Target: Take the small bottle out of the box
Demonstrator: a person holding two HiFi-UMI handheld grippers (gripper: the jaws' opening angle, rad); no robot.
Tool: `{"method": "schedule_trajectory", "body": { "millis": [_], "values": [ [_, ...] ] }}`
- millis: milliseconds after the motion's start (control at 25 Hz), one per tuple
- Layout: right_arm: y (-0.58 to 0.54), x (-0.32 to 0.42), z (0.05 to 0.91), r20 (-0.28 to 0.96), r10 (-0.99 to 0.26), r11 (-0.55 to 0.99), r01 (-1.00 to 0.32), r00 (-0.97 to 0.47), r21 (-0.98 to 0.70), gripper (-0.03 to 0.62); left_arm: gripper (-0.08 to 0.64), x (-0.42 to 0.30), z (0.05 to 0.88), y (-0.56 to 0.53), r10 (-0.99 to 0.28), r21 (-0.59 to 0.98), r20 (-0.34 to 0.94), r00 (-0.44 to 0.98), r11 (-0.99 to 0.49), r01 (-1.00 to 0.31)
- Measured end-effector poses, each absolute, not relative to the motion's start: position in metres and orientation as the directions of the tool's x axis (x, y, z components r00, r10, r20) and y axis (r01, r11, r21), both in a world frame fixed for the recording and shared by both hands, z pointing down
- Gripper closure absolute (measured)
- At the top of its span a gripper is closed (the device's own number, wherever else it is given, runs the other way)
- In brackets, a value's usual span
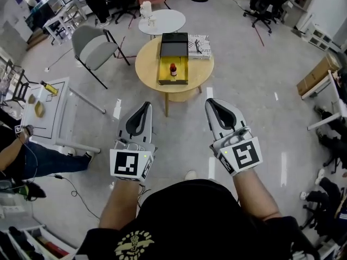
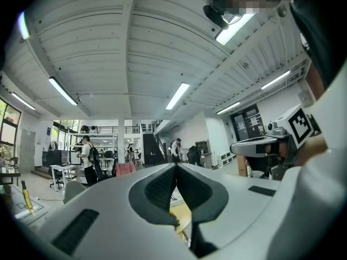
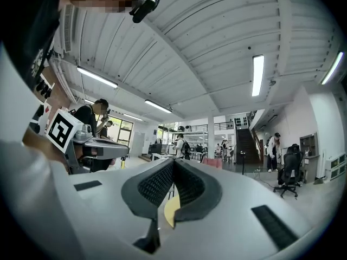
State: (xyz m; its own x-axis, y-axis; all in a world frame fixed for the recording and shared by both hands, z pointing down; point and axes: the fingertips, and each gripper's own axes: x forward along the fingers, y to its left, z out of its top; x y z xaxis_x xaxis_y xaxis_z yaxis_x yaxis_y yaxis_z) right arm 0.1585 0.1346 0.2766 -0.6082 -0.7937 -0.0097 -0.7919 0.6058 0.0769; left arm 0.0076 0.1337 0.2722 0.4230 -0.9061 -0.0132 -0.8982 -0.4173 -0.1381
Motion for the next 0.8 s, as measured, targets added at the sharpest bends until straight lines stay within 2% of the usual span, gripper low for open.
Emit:
{"method": "schedule_trajectory", "body": {
  "millis": [280, 480, 800],
  "values": [
    [0.119, 0.165, 0.273, -0.041, -0.782, 0.619, -0.783, -0.622, 0.061, 0.580, 0.545, 0.015, 0.266, 0.124, -0.917, -0.117, -0.018, 0.398, -0.393, -0.912],
    [0.119, 0.163, 0.287, 0.009, -0.771, 0.637, -0.770, -0.637, 0.047, 0.580, 0.545, 0.010, 0.275, 0.126, -0.922, -0.134, 0.007, 0.387, -0.384, -0.913],
    [0.114, 0.152, 0.290, 0.012, -0.775, 0.632, -0.773, -0.632, 0.054, 0.580, 0.545, 0.002, 0.281, 0.117, -0.916, -0.140, 0.021, 0.400, -0.399, -0.906]
  ]
}}
